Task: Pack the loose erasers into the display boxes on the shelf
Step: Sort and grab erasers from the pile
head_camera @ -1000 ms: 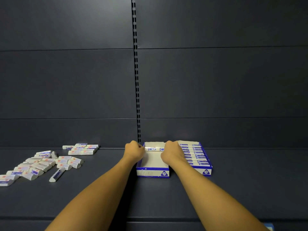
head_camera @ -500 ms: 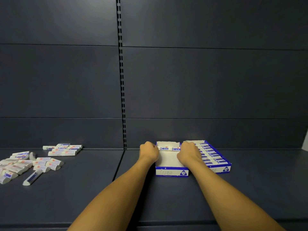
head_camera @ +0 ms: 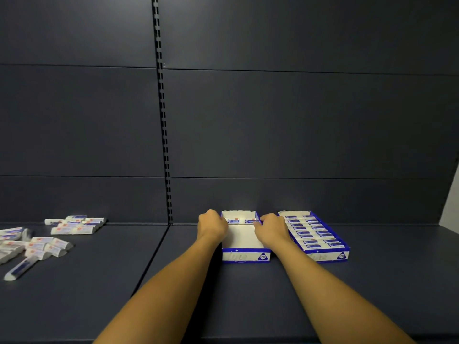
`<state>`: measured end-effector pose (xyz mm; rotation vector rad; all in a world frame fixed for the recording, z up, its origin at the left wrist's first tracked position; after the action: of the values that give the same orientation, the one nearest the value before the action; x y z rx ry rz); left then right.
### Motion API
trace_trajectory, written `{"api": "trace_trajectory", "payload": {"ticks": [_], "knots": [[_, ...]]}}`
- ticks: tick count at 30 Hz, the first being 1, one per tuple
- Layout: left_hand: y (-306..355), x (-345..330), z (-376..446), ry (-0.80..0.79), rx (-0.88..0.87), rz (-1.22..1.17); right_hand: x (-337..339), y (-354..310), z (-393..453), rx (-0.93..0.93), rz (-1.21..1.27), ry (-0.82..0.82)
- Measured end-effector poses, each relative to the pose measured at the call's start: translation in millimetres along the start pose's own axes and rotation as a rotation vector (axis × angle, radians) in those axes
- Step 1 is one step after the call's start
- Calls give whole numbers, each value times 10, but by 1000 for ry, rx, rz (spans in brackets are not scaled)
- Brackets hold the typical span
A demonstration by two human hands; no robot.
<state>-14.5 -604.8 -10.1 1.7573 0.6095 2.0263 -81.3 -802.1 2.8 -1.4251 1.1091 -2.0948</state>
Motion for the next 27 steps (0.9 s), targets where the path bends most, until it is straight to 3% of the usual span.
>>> {"api": "trace_trajectory", "payload": {"ticks": [3,8,16,23,27], "knots": [[-70,32,19,14,12,8,6,46,46,3,117,7],[-50,-14,31,23,13,-14,175,155,134,-13,91,115],[-31,-77,52,19,17,-39,412,458,260,-23,-46,84],[-39,-39,20,19,21,-25,591,508,276,-61,-5,77],[-42,-30,-5,25,38,-43,431,258,89,-10,146,34]]}}
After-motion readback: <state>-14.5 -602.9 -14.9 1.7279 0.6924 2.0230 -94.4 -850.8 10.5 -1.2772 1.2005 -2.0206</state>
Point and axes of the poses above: each hand's wrist, its own z-axis towards the middle knuckle, its own x-axis out of the back of the hand, y = z × x, the point moved 8 cm from there along z, towards the middle knuckle, and after that the axes turned 14 degrees about z, right-handed, at the moved point
